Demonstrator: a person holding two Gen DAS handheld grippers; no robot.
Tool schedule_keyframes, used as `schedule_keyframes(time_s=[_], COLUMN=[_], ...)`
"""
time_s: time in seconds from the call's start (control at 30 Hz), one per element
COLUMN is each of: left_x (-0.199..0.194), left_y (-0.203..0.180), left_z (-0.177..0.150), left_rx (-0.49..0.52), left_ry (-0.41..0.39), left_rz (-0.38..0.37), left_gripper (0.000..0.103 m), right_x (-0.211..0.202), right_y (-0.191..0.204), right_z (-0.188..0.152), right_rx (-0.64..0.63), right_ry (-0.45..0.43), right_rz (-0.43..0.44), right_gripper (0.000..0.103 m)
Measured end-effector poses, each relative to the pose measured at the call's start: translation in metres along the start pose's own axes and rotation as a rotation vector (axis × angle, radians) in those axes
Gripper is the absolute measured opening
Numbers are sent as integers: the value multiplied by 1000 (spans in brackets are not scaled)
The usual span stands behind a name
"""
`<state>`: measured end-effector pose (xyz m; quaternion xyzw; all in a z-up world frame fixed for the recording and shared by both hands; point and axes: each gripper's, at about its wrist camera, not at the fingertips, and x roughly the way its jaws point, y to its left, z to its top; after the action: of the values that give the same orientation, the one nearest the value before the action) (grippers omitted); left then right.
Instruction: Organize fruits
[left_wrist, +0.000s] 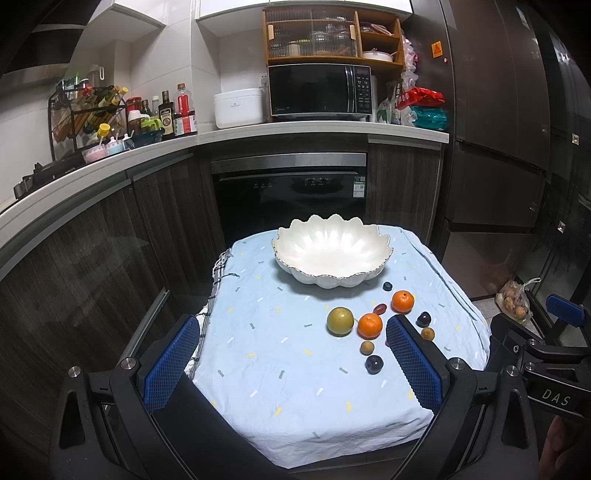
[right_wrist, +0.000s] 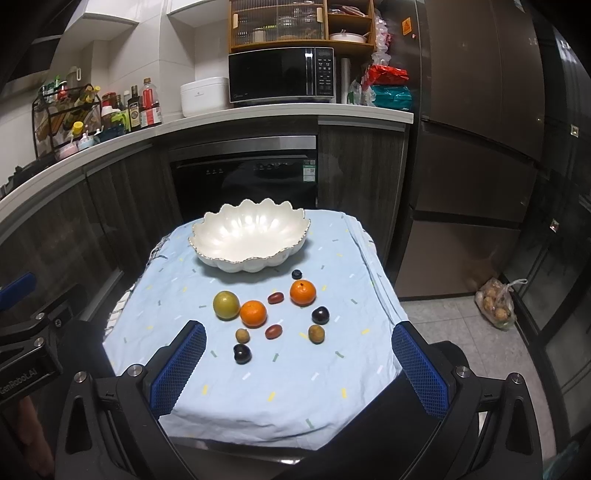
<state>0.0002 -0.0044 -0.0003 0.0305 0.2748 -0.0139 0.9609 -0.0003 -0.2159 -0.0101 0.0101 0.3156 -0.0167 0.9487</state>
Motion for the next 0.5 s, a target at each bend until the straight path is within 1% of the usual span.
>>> schedule_keyframes(time_s=[0.5], left_x=[1], left_y=[-2], left_z=[5], left_rx=[13], left_ry=[-6], left_rz=[-10], left_gripper=[103], right_x=[1], right_y=[-3], right_z=[1], right_rx=[5], right_ry=[-2], right_rz=[0], right_gripper=[102])
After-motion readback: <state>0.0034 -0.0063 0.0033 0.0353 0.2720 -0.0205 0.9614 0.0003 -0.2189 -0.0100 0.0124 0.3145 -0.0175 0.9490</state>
